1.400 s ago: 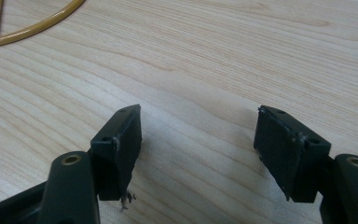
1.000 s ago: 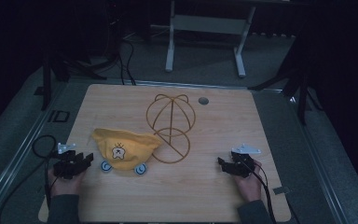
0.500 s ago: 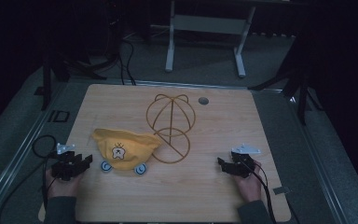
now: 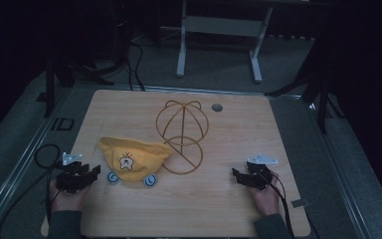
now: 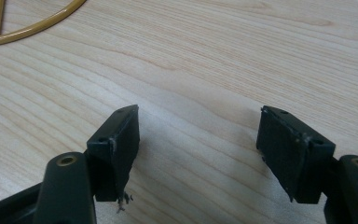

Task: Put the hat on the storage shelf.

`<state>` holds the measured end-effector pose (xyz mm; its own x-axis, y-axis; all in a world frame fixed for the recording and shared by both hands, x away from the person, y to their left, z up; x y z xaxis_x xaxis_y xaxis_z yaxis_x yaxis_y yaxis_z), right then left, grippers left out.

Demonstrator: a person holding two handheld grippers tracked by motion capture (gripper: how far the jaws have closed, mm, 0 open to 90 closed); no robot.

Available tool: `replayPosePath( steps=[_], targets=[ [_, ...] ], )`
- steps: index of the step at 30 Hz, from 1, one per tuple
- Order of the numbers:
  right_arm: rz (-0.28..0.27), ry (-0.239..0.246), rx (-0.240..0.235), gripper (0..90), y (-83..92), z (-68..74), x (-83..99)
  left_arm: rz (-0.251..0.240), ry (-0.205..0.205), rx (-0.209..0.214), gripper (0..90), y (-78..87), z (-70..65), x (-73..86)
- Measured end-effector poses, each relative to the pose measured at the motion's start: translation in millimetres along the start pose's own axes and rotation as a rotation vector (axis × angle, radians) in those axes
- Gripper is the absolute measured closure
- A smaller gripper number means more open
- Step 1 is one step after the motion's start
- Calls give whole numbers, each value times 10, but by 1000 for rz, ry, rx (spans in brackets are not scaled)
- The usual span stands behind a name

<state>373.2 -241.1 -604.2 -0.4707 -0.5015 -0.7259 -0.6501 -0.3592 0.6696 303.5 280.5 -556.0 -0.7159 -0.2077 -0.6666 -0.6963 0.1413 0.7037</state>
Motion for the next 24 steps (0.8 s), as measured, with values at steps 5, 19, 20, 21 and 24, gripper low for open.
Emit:
replayPosePath(
  steps=[5,19,20,21,24],
  targets=[
    [0,0,0,298,0,0,0,3,-4,12,548,21,-7,8],
    [0,0,-1,297,0,1,0,34,-37,61,546,-20,-132,94],
    [0,0,-1,297,0,1,0,39,-42,61,546,-27,-134,103],
    [0,0,-1,297,0,1,0,42,-38,65,546,-41,-140,114],
    [0,0,-1,296,0,2,0,55,-39,71,546,-88,-152,144]
  ],
)
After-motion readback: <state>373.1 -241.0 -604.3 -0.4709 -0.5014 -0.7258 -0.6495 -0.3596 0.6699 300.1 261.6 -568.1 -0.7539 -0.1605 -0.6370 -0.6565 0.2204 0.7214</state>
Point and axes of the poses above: each handheld gripper's, and its own axes: y roughly backward along the jaws, x roughly out of its underside, z roughly to its left, the point moved 6 cm from there along -y, roughly forward along the jaws, and after that the axes turned 12 degrees about y, right-handed, at the moved point
